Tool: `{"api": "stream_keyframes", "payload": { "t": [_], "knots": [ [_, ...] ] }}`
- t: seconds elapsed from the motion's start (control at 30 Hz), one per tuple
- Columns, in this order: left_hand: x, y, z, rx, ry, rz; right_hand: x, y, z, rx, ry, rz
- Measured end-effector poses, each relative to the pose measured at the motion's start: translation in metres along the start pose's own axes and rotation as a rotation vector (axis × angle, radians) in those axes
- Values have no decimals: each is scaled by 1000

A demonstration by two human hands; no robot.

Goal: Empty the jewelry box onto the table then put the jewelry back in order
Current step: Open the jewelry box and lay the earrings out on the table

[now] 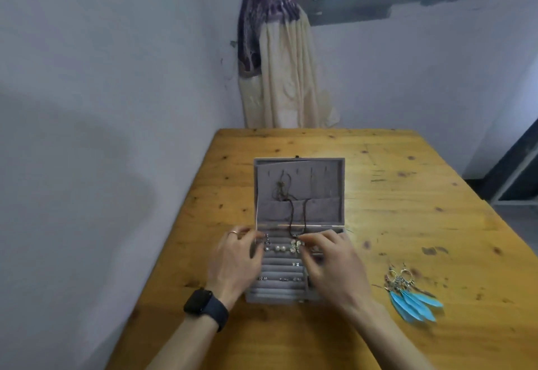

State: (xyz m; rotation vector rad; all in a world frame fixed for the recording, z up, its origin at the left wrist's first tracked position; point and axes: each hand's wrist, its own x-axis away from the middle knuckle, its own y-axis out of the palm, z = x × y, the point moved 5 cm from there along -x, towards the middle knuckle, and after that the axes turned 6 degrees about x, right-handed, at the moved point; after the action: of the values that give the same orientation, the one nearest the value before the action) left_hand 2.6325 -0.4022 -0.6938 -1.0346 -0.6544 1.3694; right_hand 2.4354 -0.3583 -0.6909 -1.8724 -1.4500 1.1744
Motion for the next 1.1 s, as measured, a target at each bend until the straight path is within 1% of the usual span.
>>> {"api": "stream_keyframes", "payload": {
  "t": [0.07,0.23,0.47,0.63,0.67,0.73,0.87,1.0,1.1],
  "knots": [
    [1,2,1,-28,4,-54,-12,16,-10,63,6,-38],
    [1,7,-6,-10,6,-20,-36,44,-36,178,26,-134],
    [1,7,-13,31,4,-37,-55,63,-49,334,116,-162],
    [0,5,-10,36,49,-21,-61,63,-52,406,88,-201],
    [-1,5,-8,30,60,-12,-61,63,-52,382,95,-201],
    [-4,4,-5,14,58,1,-58,60,-46,260,152,-158],
    [-13,6,5,-78,44,23,-45,44,-23,-112,262,8],
    [-21,8,19,-221,4,-11,-20,12,-8,-428,260,114],
    [-24,9,23,-292,-32,-13,2,-8,-1,-540,233,127]
  ]
}}
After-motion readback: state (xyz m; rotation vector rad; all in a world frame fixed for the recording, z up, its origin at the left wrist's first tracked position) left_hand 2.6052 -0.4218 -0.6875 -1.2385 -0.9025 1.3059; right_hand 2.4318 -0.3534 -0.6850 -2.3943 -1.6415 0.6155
